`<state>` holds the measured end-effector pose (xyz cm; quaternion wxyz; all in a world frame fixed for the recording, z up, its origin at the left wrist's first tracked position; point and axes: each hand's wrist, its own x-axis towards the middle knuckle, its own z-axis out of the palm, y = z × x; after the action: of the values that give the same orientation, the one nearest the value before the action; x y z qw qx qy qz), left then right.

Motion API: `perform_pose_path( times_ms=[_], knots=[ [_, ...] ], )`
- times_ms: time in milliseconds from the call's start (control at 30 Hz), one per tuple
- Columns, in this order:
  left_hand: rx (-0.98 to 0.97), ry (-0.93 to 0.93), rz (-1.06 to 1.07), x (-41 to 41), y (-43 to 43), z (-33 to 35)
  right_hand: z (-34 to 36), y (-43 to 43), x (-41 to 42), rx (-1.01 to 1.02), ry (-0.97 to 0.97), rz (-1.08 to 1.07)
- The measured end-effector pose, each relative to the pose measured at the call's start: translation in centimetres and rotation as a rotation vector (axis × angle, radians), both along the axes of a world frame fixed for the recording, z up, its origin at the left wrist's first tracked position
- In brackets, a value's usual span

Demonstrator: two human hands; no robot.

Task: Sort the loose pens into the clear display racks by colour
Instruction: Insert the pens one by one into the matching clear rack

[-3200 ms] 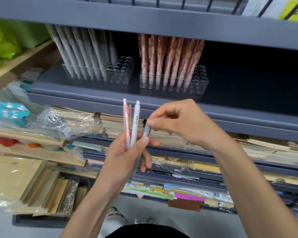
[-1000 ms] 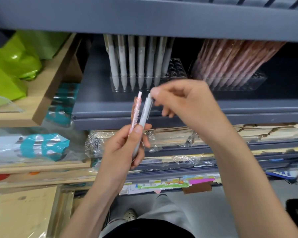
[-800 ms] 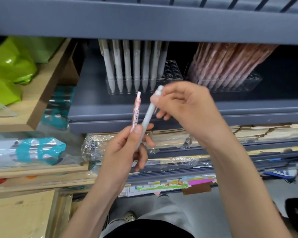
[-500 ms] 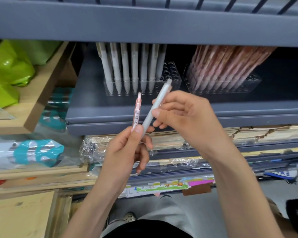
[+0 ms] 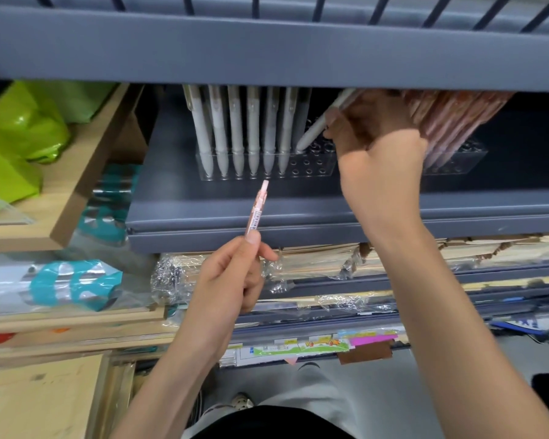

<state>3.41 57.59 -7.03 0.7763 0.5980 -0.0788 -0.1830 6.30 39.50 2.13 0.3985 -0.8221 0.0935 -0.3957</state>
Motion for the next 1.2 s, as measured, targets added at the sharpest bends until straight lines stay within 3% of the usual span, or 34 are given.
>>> perform_pose_path(
  times_ms=[267,367,467,700,933,1100,1200],
  knots=[
    [-0.002,0.000,-0.050,0.0,0.2,0.1,1.6,0.1,2.2,-0.398,0.266,-0.002],
    [0.007,-0.016,-0.066,0.1,0.2,0.2,2.1,0.0,2.7,-0.450,0.368,-0.027],
    [0.001,-0.025,-0.068,0.2,0.2,0.3,1.7,0.2,2.8,-0.395,0.408,-0.005],
    [-0.085,-0.009,-0.094,0.4,0.0,0.3,0.2,0.1,2.6,-0.200,0.283,0.038],
    [-0.017,-0.114,0.024,0.3,-0.5,0.9,-0.2,-0.4,0.1,0.116,0.182,0.134],
    [0.096,-0.256,0.084,-0.4,-2.4,1.7,0.3,-1.2,-3.6,0.227,0.398,0.395],
    [0.247,-0.438,0.104,-1.2,-4.6,1.6,0.3,-2.8,-4.9,0.240,0.405,0.448]
  ],
)
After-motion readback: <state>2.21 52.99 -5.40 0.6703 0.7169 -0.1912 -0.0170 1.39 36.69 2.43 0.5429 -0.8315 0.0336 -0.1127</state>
